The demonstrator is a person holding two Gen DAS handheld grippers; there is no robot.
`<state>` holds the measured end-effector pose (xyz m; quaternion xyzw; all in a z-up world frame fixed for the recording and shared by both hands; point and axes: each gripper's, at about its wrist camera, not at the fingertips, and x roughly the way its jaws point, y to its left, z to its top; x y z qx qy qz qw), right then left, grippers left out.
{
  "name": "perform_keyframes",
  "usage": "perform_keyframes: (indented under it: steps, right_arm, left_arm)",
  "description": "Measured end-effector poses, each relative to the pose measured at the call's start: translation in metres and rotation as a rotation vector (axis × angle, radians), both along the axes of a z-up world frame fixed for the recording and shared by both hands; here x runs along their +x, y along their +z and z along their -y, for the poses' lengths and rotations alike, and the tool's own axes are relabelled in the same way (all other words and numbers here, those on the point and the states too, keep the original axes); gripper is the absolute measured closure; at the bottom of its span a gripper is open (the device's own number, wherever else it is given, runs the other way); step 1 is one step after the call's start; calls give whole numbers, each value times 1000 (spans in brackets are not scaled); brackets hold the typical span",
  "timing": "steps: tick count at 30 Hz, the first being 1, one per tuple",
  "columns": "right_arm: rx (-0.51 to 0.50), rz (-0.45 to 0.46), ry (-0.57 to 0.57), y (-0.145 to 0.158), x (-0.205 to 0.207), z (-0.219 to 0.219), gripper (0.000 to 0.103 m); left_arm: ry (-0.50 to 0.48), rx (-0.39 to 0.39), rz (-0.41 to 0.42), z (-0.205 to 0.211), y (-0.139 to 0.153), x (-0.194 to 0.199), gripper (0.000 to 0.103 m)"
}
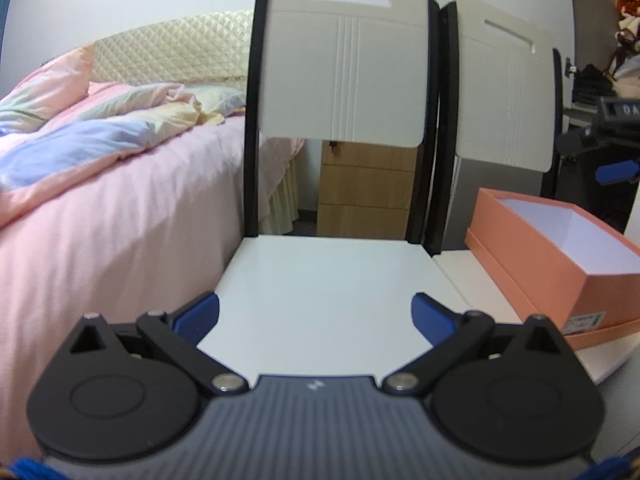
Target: Fold shopping bag
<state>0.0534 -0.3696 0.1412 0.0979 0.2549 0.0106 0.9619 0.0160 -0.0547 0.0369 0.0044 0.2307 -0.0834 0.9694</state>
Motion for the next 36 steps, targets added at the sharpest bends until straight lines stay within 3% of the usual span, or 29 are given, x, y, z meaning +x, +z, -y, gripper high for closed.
perform_keyframes:
  steps: [5, 16, 26, 36]
  right_arm:
    - [92, 117, 7, -17, -31, -22, 0]
    - [67, 226, 17, -46, -73, -96, 0]
    - [-46, 155, -9, -96, -61, -124, 0]
    - [-74, 156, -19, -101, -52, -130, 0]
  left_arm:
    - [27, -25, 26, -17, 8, -13, 0]
    - [64, 11, 124, -34, 19, -16, 0]
    - [98, -16, 113, -42, 3, -8, 0]
    - [105, -12, 93, -41, -1, -6, 0]
